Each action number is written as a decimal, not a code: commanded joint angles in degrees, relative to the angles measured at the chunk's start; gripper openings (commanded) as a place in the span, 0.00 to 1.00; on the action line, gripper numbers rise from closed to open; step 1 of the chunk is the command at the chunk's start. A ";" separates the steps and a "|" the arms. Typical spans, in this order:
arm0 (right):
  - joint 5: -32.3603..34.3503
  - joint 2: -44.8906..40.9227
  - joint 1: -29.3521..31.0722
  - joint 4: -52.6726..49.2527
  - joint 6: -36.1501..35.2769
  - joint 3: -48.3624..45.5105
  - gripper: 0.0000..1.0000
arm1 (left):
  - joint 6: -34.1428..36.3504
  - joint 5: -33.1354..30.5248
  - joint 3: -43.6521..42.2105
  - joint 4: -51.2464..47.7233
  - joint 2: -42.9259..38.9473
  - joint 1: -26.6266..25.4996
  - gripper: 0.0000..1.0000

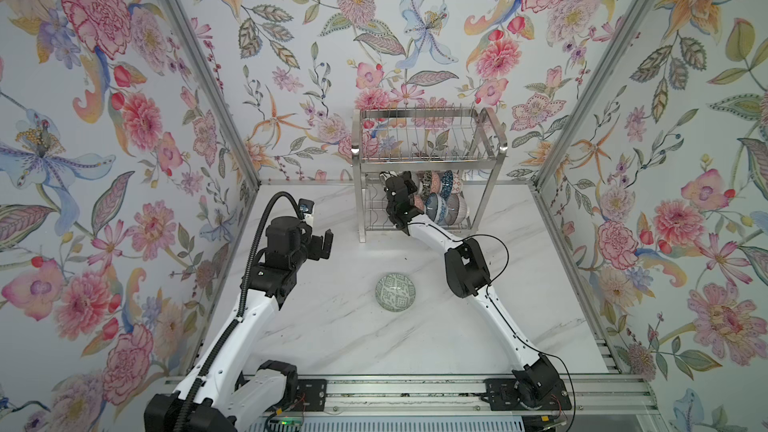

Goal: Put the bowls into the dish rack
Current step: 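Lower the red starburst bowl into the upper rack tier with the right gripper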

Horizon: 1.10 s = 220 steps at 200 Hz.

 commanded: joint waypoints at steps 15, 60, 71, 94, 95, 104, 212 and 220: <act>-1.23 1.66 0.31 -0.25 1.34 2.23 0.03 | -0.54 1.22 -0.76 0.98 -0.63 0.84 0.99; -2.33 1.56 0.35 -2.32 1.37 2.32 0.08 | -0.60 1.22 -0.76 0.98 -0.86 0.78 0.99; -2.49 1.62 0.35 -2.83 1.38 2.29 0.09 | -0.61 1.31 -0.78 1.00 -0.83 0.78 0.99; -2.68 1.51 0.44 -3.48 1.21 2.32 0.14 | -0.67 1.32 -0.80 0.98 -0.81 0.87 0.99; -2.68 1.52 0.44 -3.52 1.21 2.32 0.15 | -0.64 1.29 -0.78 1.02 -0.89 0.86 0.99; -2.77 1.51 0.44 -3.82 1.13 2.31 0.17 | -0.61 1.26 -0.83 0.98 -0.89 0.85 0.99; -2.15 -0.07 1.40 -2.67 -2.06 2.31 0.24 | -0.70 1.79 -0.85 1.14 -0.62 1.02 0.99; -2.18 -0.13 1.38 -2.48 -2.50 2.27 0.24 | -0.76 1.79 -0.85 1.15 -0.67 1.04 0.99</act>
